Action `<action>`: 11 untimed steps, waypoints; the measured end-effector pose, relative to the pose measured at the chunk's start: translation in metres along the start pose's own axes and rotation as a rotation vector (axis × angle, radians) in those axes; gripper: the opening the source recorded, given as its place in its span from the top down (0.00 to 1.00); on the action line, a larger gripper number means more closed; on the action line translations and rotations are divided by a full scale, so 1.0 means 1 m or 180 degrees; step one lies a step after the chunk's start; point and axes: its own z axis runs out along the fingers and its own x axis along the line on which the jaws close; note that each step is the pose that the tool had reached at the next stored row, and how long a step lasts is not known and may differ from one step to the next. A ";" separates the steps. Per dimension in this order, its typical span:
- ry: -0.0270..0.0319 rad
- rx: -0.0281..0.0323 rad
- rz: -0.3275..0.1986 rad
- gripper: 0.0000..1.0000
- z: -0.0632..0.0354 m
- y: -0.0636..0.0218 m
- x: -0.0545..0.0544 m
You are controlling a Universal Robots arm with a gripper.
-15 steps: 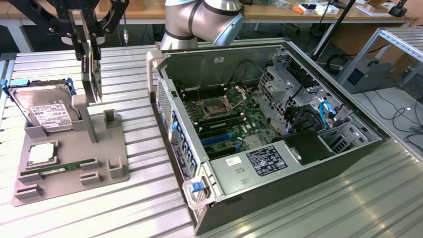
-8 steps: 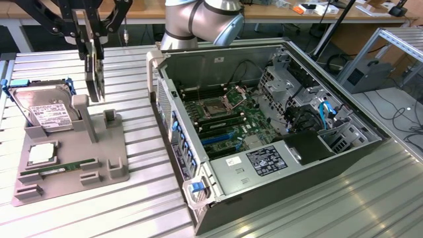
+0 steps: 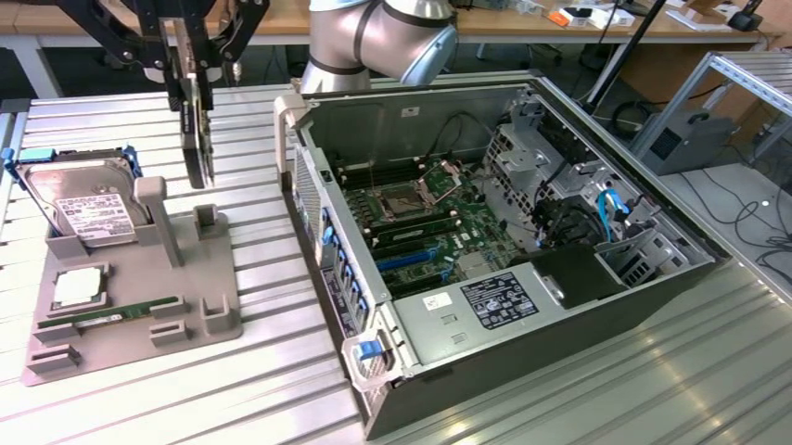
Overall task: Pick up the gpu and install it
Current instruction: 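Pick up the gpu and move the gpu toward the slot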
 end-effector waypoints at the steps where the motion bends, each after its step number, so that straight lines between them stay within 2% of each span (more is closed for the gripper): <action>1: 0.0000 0.0001 0.0000 0.73 0.0001 0.0001 -0.001; 11: -0.0001 0.0016 0.0000 0.73 0.0010 0.0008 -0.011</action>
